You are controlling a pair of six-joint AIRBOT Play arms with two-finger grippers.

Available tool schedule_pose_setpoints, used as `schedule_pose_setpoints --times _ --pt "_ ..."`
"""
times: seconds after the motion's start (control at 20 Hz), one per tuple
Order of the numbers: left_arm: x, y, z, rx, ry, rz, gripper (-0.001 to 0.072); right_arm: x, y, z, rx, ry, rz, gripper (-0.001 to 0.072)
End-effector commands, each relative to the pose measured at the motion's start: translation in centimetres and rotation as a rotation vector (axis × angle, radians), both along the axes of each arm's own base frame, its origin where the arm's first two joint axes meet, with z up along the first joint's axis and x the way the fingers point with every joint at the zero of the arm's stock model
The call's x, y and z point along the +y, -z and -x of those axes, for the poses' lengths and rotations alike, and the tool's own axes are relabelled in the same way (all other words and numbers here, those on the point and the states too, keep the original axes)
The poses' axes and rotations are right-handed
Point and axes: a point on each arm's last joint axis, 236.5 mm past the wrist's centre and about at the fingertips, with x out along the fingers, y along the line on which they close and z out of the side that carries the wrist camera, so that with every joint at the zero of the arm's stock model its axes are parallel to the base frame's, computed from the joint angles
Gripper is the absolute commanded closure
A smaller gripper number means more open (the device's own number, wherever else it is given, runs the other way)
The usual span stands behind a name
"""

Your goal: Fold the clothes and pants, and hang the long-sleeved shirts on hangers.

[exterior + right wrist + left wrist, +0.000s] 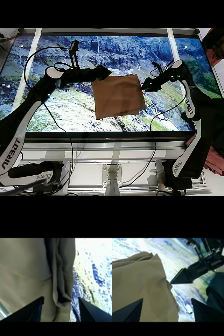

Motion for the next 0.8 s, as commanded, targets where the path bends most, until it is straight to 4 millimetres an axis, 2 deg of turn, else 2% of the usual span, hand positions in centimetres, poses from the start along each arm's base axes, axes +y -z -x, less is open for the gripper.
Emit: schedule_pose_setpoints --times 0.0,0.05,0.15,0.2,0.25,0.45,0.65,0.75 --pt "0.0 0.0 0.0 0.000 0.000 0.000 0.0023 -0.7 -2.5 -1.2 -0.015 0.053 -0.044 0.0179" --pt "0.0 0.0 0.0 -0.001 0.000 0.000 0.0023 -0.1 -3.3 -1.4 -0.016 0.059 -0.087 0.0178" --pt "0.0 0.0 0.0 -0.001 0.000 0.000 0.0023 0.7 -3.3 -1.3 -0.016 0.049 -0.097 0.0154" --pt "0.0 0.0 0.0 0.000 0.000 0.000 0.0023 1.2 -3.1 -1.4 -0.025 0.041 -0.087 0.0094" --pt "0.0 0.0 0.0 0.000 0.000 0.000 0.0023 1.7 -2.7 -1.9 -0.043 0.045 -0.066 -0.0008" --pt "0.0 0.0 0.0 0.000 0.000 0.000 0.0023 2.1 0.0 -1.1 -0.051 -0.037 0.115 0.0008" --pt "0.0 0.0 0.0 0.000 0.000 0.000 0.0023 3.5 0.3 -0.4 -0.045 -0.080 0.135 0.0026" --pt "0.0 0.0 0.0 0.001 0.002 0.000 0.0023 2.3 1.4 -1.0 -0.067 -0.078 0.223 0.0025"
